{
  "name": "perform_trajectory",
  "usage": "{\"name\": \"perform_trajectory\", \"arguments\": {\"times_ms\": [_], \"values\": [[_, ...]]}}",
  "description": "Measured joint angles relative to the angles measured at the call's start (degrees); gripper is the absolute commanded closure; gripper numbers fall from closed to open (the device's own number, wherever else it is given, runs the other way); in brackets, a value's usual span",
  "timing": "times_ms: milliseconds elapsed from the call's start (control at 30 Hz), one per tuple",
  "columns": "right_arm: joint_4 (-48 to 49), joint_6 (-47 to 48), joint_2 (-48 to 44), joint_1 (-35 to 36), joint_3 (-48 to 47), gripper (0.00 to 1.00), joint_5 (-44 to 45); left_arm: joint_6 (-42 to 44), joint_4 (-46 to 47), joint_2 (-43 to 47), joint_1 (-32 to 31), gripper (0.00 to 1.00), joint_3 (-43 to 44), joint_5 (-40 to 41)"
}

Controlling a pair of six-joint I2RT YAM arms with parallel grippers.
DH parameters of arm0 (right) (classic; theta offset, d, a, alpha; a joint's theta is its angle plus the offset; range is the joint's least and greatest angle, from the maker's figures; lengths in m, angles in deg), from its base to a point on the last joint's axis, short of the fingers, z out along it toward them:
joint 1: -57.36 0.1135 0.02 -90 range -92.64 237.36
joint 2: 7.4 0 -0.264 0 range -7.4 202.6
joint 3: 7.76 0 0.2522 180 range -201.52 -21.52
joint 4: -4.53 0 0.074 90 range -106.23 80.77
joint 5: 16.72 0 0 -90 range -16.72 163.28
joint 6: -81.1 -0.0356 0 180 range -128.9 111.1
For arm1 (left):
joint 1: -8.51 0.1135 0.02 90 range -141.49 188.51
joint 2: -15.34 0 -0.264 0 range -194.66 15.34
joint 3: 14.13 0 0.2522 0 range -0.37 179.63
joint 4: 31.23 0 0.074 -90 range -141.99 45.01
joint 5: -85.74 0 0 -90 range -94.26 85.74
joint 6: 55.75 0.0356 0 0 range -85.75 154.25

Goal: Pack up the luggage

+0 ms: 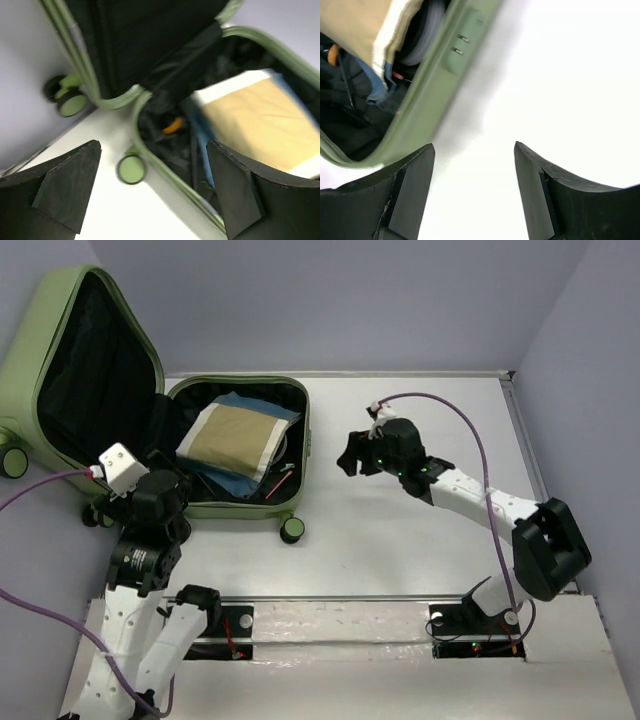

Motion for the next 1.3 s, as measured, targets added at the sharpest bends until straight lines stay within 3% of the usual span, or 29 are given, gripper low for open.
{"name": "perform_trajectory", "arguments": {"times_ms": [100,300,500,633,733,767,867,1100,1300], "values": [[3.4,-0.6,-5.3,-3.9,7.0,0.32,-2.6,0.9,-1.1,-3.5,5.6,0.01,0.0,1.5],[9.9,-0.9,-6.1,-3.3,10.0,0.34,-9.4,4.7,0.7,-11.5,18.9,0.02,5.1,3.2],[14.0,-1.5,-5.9,-3.3,11.3,0.36,-13.5,5.5,1.8,-24.0,23.5,0.06,17.2,4.3],[15.8,-1.8,-4.0,-3.3,11.3,0.37,-15.1,6.5,3.2,-29.6,25.6,0.24,19.1,5.1],[15.8,-1.9,-3.3,-3.3,11.3,0.38,-15.5,6.8,3.0,-32.5,27.4,0.56,19.1,6.3],[15.9,-1.9,-3.2,-3.3,11.3,0.38,-15.5,7.3,2.8,-33.1,27.4,0.61,19.1,7.7],[15.9,-1.9,-3.0,-3.3,11.3,0.38,-15.5,7.8,2.6,-33.3,27.6,0.93,19.1,10.2],[15.5,-2.0,-2.5,-3.3,11.2,0.19,-12.5,8.1,5.1,-33.1,24.6,0.94,20.0,11.1],[14.4,-6.1,3.7,-3.3,9.1,0.16,-8.7,19.1,10.8,-28.7,4.4,0.94,15.0,22.1]]}}
